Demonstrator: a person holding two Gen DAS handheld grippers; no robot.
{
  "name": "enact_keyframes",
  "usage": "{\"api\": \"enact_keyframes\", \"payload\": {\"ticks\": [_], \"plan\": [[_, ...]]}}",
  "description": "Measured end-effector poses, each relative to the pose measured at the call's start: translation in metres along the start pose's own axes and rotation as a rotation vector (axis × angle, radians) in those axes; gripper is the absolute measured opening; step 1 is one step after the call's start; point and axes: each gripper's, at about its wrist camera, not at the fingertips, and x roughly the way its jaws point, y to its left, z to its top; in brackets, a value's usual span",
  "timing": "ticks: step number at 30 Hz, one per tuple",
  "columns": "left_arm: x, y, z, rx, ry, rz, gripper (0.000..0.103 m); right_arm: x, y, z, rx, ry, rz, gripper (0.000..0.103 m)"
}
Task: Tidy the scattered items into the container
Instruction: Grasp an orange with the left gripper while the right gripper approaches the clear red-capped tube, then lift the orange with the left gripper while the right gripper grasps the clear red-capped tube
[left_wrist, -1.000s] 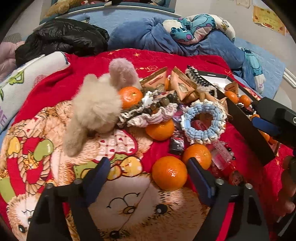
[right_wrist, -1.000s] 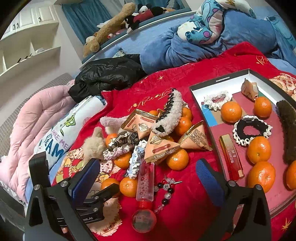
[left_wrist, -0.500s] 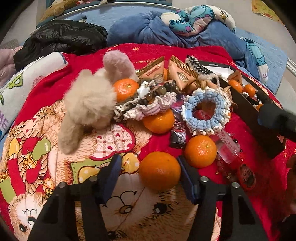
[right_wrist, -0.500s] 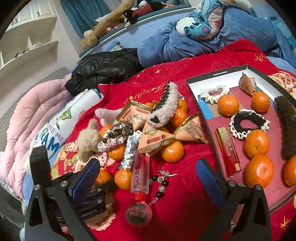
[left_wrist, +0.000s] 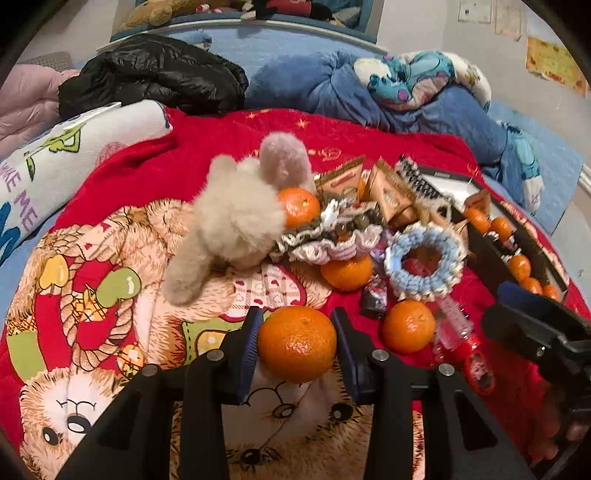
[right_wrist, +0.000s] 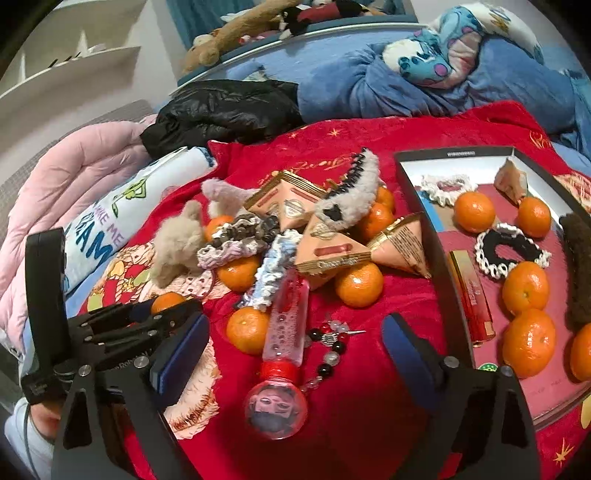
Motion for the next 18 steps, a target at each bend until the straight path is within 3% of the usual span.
{"api": "enact_keyframes", "payload": {"ticks": [5, 13, 18], "plan": [[-0.011, 0.003, -0.001, 0.013, -0.021, 0.002, 0.04, 0.0, 0.004, 0.0, -0.007, -0.002, 0.011, 0.094], [-0.023, 0.013, -0.011, 0.024, -0.001, 0.032, 0.04, 0.0, 0.014, -0.002, -0.063, 0.028, 0.027, 0.07], [-0.026, 0.019, -0.015, 0.015, 0.013, 0.028, 0.04, 0.011, 0.019, -0.011, -0.101, 0.091, 0.011, 0.054]]}}
